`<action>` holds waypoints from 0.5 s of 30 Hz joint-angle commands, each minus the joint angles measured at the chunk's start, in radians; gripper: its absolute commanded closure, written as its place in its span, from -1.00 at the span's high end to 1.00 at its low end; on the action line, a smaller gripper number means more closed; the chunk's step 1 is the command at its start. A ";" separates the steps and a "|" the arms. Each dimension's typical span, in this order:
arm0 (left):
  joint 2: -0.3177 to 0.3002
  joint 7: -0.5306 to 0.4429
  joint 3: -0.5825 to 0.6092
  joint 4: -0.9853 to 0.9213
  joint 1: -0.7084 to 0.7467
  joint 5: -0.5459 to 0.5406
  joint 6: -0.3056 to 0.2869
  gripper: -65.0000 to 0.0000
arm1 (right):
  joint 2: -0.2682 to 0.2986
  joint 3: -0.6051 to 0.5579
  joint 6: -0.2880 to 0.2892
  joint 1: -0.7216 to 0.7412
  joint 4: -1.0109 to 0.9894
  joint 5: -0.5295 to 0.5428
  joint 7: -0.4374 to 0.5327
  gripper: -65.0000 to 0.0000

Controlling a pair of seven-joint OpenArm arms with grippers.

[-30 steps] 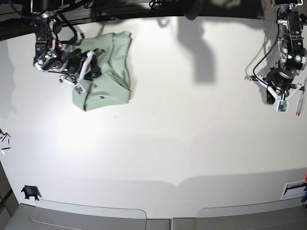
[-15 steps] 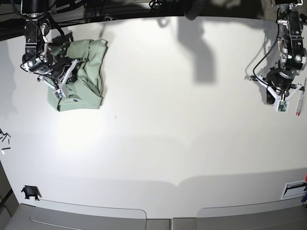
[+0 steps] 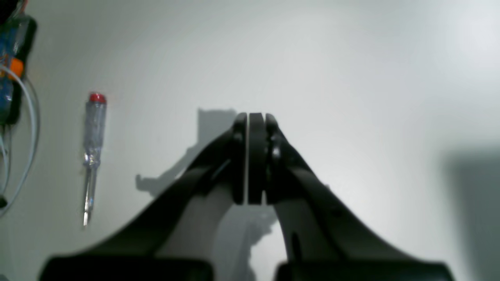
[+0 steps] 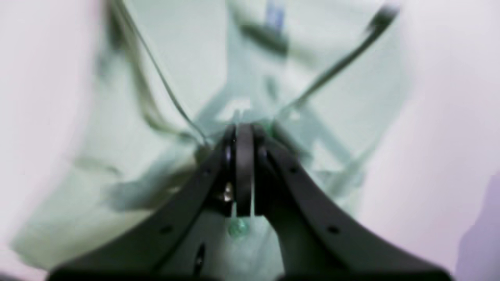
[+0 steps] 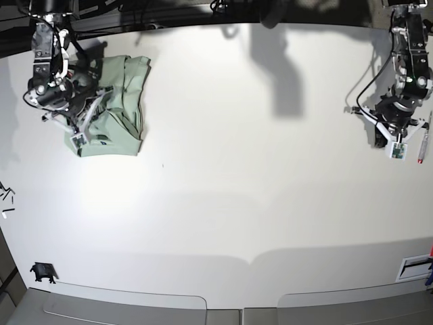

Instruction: Fold the T-shirt properly

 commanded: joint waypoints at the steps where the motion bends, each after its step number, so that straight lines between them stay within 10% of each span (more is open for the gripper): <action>1: -0.017 -0.014 -0.008 0.045 -0.010 -0.006 0.005 -1.00 | 0.014 0.007 0.002 0.013 0.044 0.020 0.009 -1.00; 15: -0.019 0.074 -0.008 0.449 0.413 0.094 0.005 -1.00 | 0.012 0.007 0.039 -0.296 0.277 -0.028 -0.072 -1.00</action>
